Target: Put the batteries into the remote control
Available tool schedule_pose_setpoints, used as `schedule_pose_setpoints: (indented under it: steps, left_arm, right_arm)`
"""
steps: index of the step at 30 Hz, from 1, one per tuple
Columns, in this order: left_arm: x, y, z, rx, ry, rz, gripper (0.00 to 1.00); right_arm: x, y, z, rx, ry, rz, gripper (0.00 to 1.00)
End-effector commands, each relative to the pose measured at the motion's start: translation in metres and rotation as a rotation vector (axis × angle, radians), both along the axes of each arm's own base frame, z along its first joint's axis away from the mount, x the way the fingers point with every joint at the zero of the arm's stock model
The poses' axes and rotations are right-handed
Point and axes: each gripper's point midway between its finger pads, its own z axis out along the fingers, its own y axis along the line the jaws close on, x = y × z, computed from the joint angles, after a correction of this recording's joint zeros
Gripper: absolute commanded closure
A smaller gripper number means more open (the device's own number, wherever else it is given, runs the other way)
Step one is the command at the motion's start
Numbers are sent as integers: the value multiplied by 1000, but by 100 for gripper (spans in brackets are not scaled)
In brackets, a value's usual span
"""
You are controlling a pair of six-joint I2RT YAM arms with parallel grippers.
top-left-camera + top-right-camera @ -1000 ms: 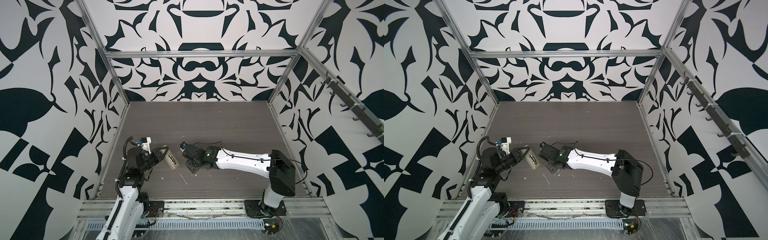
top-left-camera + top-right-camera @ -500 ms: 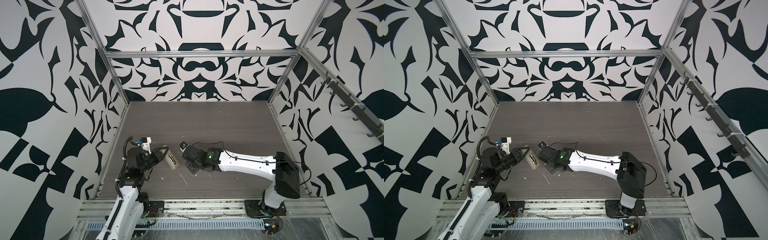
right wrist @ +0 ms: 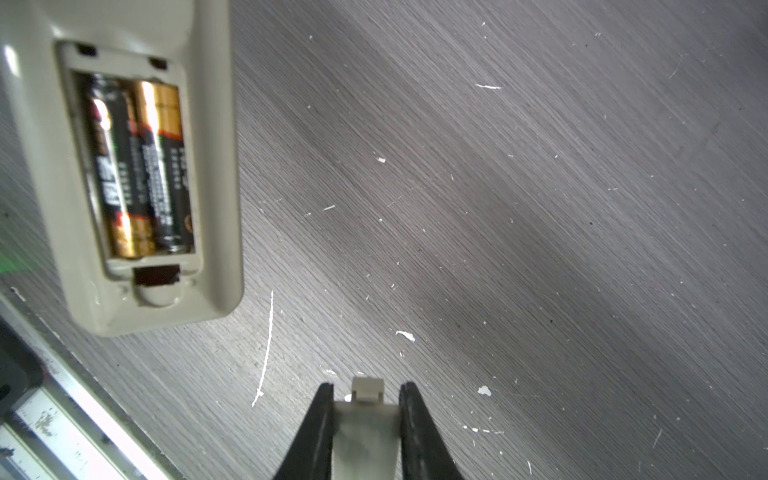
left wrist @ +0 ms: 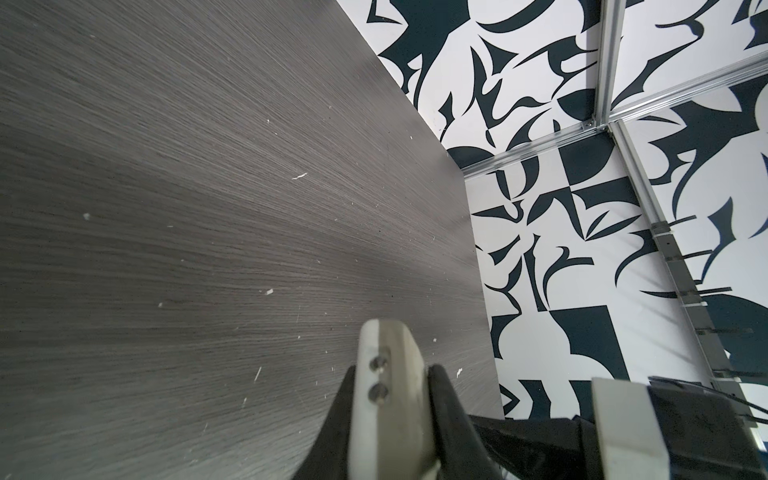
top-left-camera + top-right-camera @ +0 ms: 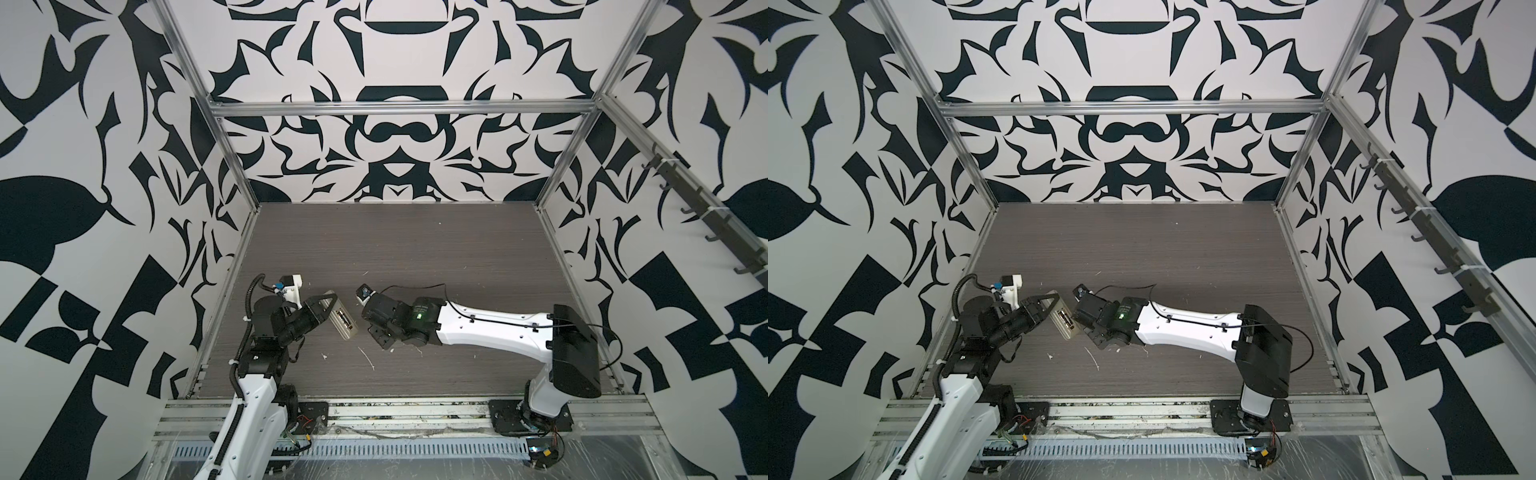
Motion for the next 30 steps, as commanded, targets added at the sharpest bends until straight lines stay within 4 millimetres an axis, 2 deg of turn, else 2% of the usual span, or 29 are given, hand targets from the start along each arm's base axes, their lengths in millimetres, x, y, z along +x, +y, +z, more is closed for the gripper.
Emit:
schedule_pose_setpoints:
  steps: [1, 30]
  left_arm:
    - [0, 0, 12, 0, -44, -8, 100]
    - [0, 0, 11, 6, -39, -5, 100]
  right_arm:
    - [3, 11, 37, 94, -60, 11, 89]
    - [3, 16, 48, 153, -104, 57, 92]
